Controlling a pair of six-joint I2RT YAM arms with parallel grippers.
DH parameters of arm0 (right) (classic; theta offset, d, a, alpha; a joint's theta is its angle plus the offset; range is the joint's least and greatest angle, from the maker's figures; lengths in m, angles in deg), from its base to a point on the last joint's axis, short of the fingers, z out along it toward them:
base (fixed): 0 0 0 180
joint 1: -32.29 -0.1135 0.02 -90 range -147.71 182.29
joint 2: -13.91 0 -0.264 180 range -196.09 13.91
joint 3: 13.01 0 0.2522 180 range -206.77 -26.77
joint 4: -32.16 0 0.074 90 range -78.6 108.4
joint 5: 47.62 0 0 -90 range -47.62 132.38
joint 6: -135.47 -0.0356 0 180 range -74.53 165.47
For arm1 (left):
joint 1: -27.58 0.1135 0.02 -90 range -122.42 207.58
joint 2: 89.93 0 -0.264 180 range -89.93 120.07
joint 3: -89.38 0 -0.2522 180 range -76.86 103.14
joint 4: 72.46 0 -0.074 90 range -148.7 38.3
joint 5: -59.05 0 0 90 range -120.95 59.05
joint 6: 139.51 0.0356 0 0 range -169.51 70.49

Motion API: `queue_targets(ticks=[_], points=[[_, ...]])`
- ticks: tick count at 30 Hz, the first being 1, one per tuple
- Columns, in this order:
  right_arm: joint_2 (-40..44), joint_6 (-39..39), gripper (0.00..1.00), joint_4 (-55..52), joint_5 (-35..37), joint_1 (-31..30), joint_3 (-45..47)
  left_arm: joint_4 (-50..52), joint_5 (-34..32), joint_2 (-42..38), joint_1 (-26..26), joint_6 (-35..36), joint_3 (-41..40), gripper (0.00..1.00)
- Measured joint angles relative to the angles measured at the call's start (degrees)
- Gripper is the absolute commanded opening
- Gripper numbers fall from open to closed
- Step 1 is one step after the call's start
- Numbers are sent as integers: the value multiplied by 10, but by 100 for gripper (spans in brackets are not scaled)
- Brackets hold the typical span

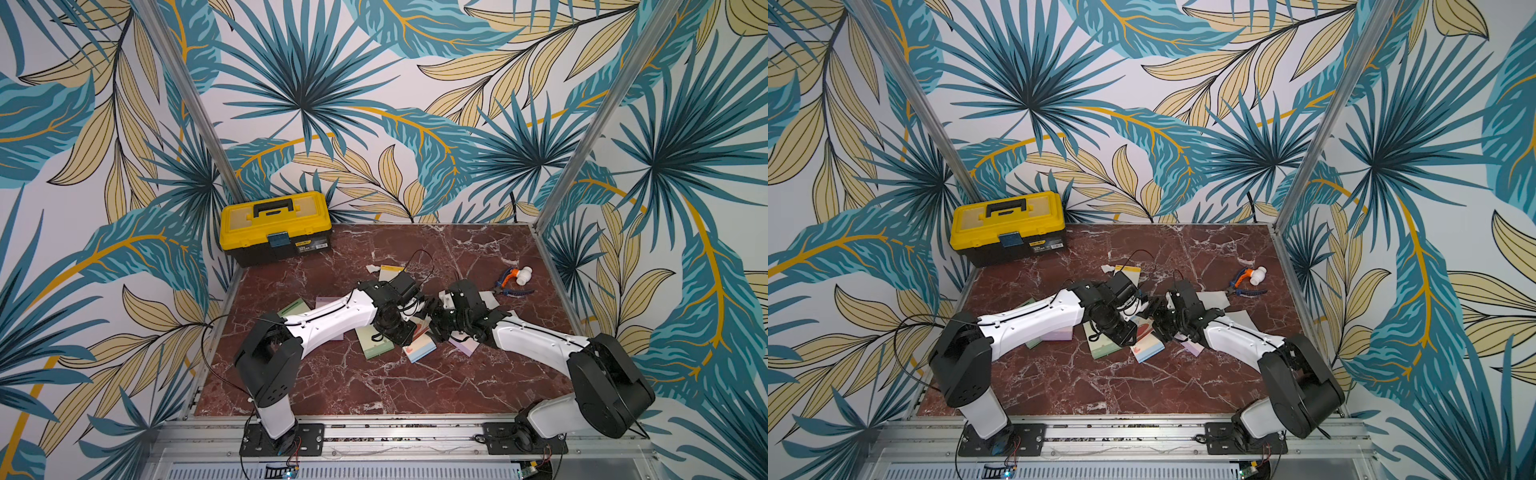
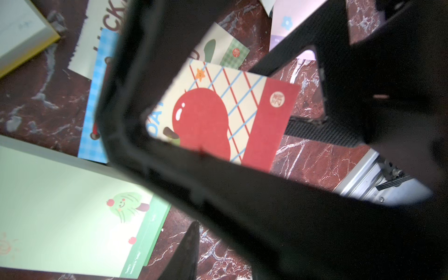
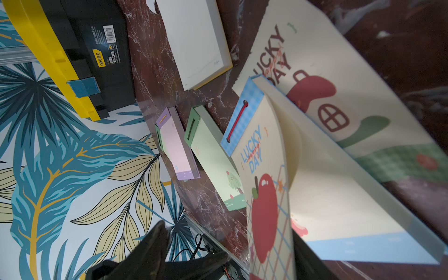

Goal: Tear off pages from different memo pads
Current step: Pick up the memo pad from the center of the board.

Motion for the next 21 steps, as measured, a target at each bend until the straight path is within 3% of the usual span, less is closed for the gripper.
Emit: queue_targets(ticks=[21], points=[[0, -7, 71, 9, 0, 0, 8, -2, 4, 3, -2, -7, 0, 43]])
